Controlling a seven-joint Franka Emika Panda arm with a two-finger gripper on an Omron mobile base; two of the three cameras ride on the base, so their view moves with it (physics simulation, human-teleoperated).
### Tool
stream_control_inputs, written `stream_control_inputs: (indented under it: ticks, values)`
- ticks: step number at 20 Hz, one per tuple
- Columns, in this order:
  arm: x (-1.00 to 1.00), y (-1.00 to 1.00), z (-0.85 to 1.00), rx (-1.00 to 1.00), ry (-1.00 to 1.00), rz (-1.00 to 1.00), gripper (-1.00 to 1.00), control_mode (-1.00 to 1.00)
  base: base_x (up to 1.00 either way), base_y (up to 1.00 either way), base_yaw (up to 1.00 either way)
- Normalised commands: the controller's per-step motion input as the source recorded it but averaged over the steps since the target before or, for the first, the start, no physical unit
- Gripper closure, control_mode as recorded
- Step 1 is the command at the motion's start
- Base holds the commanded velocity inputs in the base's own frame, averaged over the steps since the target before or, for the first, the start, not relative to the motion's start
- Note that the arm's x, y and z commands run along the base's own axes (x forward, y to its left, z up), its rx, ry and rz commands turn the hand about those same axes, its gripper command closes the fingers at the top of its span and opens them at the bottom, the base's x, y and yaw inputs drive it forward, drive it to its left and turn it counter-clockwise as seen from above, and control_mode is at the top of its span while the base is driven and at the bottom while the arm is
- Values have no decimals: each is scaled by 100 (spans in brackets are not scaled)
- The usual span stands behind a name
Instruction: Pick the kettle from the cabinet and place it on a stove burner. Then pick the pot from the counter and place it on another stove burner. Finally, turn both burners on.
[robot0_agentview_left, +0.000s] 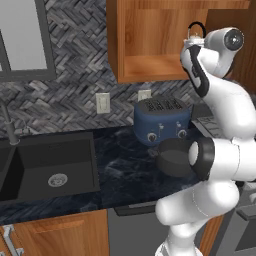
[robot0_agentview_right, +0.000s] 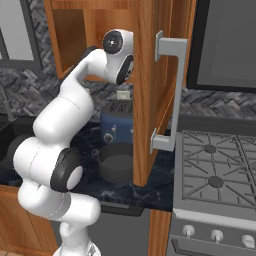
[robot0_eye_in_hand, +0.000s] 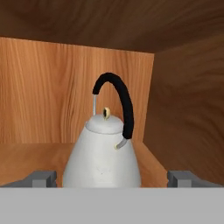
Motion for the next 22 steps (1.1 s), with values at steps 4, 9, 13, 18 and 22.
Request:
stream_control_inputs:
  ticks: [4, 9, 13, 18, 22]
  values:
    - [12, 0, 3, 0, -3, 0, -100, -100, 0, 0, 0]
    - [10, 0, 6, -1, -2, 0, -100, -100, 0, 0, 0]
    - [8, -3, 11, -1, -3, 0, -100, -100, 0, 0, 0]
    - [15, -6, 14, -1, -2, 1, -100, -100, 0, 0, 0]
    - [17, -10, 14, 0, 0, 3, -100, -100, 0, 0, 0]
